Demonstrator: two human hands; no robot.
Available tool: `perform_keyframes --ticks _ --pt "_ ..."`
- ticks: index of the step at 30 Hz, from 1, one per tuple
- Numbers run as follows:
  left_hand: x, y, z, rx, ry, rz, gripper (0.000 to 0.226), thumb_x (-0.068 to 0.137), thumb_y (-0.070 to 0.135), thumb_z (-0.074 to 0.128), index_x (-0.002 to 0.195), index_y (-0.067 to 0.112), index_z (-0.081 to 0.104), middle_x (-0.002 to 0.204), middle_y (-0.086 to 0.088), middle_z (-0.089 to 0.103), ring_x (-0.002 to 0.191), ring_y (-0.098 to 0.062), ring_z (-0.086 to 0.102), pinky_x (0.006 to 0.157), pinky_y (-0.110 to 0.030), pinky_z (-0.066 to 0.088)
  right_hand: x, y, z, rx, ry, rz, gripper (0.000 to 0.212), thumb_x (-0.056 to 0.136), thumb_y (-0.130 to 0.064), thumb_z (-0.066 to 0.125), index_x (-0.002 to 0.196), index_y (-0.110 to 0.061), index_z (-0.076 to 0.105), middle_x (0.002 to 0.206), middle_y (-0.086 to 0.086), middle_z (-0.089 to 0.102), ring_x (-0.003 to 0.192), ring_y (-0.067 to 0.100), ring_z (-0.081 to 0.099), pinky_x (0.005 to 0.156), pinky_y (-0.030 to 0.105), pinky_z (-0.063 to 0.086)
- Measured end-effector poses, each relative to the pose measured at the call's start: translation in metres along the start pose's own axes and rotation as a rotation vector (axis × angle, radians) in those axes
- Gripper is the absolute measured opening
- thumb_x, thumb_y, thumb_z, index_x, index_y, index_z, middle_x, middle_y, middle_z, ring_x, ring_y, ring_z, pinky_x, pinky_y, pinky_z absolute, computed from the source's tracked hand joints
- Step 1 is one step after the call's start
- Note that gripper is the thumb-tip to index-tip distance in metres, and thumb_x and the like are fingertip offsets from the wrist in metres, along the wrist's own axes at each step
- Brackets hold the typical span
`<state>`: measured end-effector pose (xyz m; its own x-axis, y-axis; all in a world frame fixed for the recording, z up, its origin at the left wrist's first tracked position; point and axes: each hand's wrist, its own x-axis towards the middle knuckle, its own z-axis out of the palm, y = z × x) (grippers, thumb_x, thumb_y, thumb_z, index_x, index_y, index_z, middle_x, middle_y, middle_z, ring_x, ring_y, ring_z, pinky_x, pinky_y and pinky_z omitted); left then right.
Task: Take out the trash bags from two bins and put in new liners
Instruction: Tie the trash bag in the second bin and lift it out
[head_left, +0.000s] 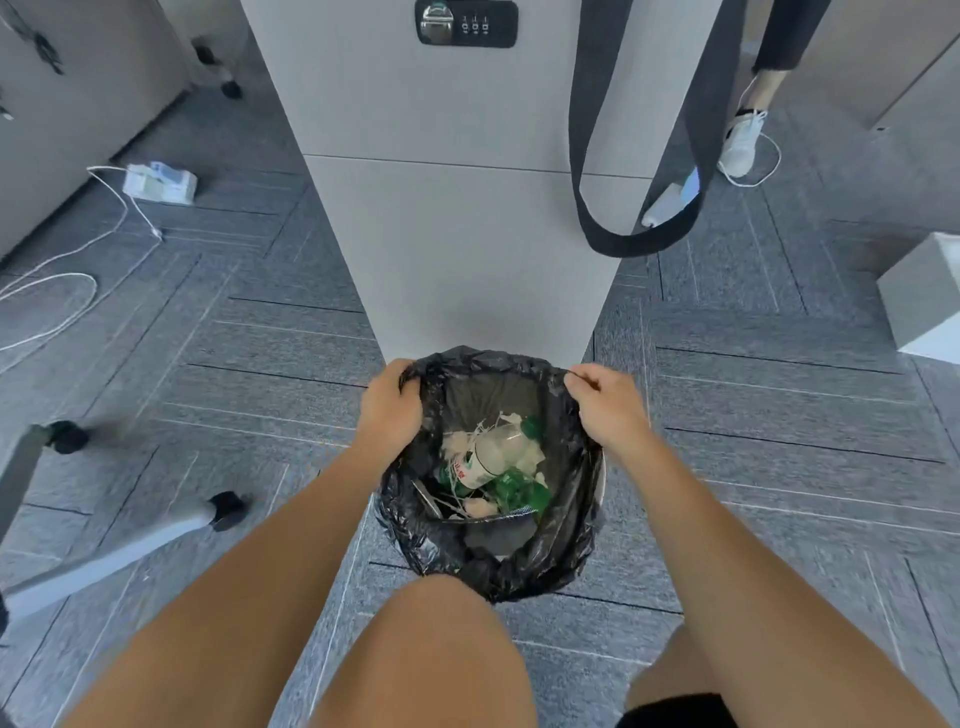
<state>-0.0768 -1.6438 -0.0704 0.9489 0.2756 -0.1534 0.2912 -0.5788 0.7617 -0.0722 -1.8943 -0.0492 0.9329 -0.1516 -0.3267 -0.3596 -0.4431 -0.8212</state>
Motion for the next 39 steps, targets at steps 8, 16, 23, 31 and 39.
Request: perform_keyframes --ticks 8,16,23,31,39 --pt "-0.004 -0.006 -0.009 -0.414 0.029 0.051 0.034 0.081 0.004 0.055 0.115 0.008 0.055 0.092 -0.008 0.061 0.078 -0.020 0.056 0.076 -0.044 0.051 -0.015 -0.017 -0.001 0.229 -0.086 -0.124 0.015 0.098 -0.021 0.058 0.089 -0.029 0.066 0.087 -0.010 0.064 0.078 0.002 0.056 0.062 0.001 0.041" --pt "-0.019 -0.004 -0.064 0.358 -0.353 -0.012 0.059 0.087 0.047 0.068 0.137 0.022 0.047 0.125 -0.006 0.060 0.115 -0.030 0.057 0.093 -0.035 0.045 -0.030 -0.010 -0.027 -0.043 0.011 -0.078 0.013 0.095 -0.032 0.061 0.102 -0.022 0.065 0.090 -0.007 0.063 0.072 0.008 0.056 0.065 0.024 0.041" --pt "-0.045 0.005 -0.106 0.622 -0.607 -0.172 0.048 0.073 0.055 0.079 0.076 0.012 0.058 0.070 -0.003 0.060 0.062 -0.021 0.055 0.059 -0.027 0.043 -0.046 -0.016 -0.054 -0.511 -0.182 -0.022 0.041 0.083 -0.052 0.071 0.100 -0.015 0.070 0.095 0.000 0.063 0.085 0.018 0.059 0.073 0.030 0.042" --pt "-0.083 0.007 -0.119 0.169 -0.422 -0.328 0.011 0.095 0.015 0.058 0.097 0.005 0.062 0.089 -0.014 0.065 0.072 -0.020 0.059 0.056 -0.025 0.047 -0.069 0.000 -0.071 -0.523 -0.226 0.133 0.008 0.087 -0.007 0.057 0.081 -0.001 0.060 0.077 0.014 0.058 0.066 0.027 0.059 0.052 0.028 0.046" --pt "-0.090 0.036 -0.145 0.151 -0.404 -0.468 0.018 0.094 0.020 0.062 0.089 0.007 0.050 0.064 -0.006 0.041 0.046 -0.014 0.032 0.042 -0.021 0.026 -0.089 -0.030 -0.084 -0.483 0.009 0.071 0.014 0.084 -0.003 0.047 0.072 -0.004 0.054 0.068 0.011 0.053 0.059 0.026 0.055 0.055 0.031 0.045"
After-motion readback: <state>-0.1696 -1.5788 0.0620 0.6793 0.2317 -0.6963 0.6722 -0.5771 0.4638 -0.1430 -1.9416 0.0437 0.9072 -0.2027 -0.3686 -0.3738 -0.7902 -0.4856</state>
